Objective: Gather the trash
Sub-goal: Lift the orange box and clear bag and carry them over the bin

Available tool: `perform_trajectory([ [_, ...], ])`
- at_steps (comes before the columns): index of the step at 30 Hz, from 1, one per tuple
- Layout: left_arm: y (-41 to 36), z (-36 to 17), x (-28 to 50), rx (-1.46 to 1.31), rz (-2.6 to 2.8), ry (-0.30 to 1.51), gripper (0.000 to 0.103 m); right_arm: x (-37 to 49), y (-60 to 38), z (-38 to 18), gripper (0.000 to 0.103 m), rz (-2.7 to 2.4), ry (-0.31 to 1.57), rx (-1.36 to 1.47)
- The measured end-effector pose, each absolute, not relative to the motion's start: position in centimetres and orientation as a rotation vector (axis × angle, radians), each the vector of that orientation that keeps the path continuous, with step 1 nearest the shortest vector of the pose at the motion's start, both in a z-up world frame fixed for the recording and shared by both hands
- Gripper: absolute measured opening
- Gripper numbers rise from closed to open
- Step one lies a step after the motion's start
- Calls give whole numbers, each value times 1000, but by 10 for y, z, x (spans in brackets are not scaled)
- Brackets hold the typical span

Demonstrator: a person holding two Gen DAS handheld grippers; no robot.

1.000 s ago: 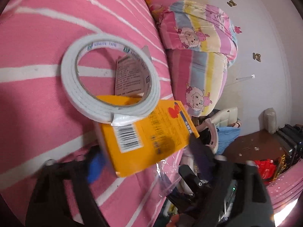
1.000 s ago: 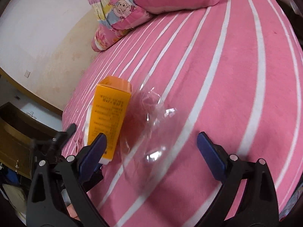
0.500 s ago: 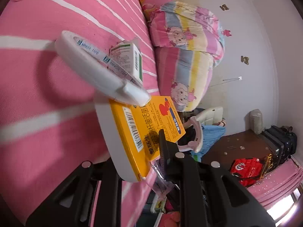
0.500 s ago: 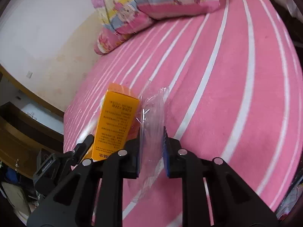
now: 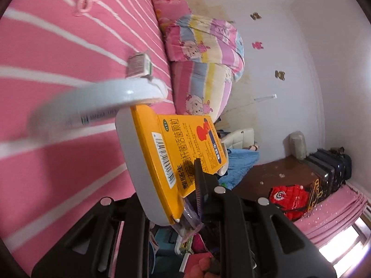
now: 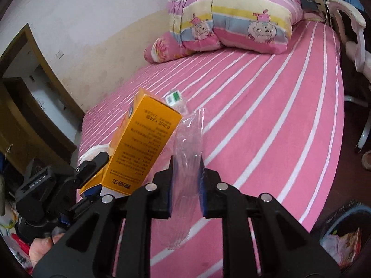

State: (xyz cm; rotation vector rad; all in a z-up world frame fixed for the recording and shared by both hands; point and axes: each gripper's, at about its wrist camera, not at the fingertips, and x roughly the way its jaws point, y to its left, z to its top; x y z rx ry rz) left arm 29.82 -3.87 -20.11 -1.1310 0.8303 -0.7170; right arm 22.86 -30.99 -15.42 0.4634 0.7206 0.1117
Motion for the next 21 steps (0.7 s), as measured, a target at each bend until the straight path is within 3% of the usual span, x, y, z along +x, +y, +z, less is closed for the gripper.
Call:
perform_trajectory([
  [9, -2, -231, 251, -1283, -621, 885, 16, 195, -283, -151, 17, 124, 782, 413],
  [21, 0, -208, 204, -1252, -638, 877, 16, 145, -278, -135, 17, 125, 751, 430],
])
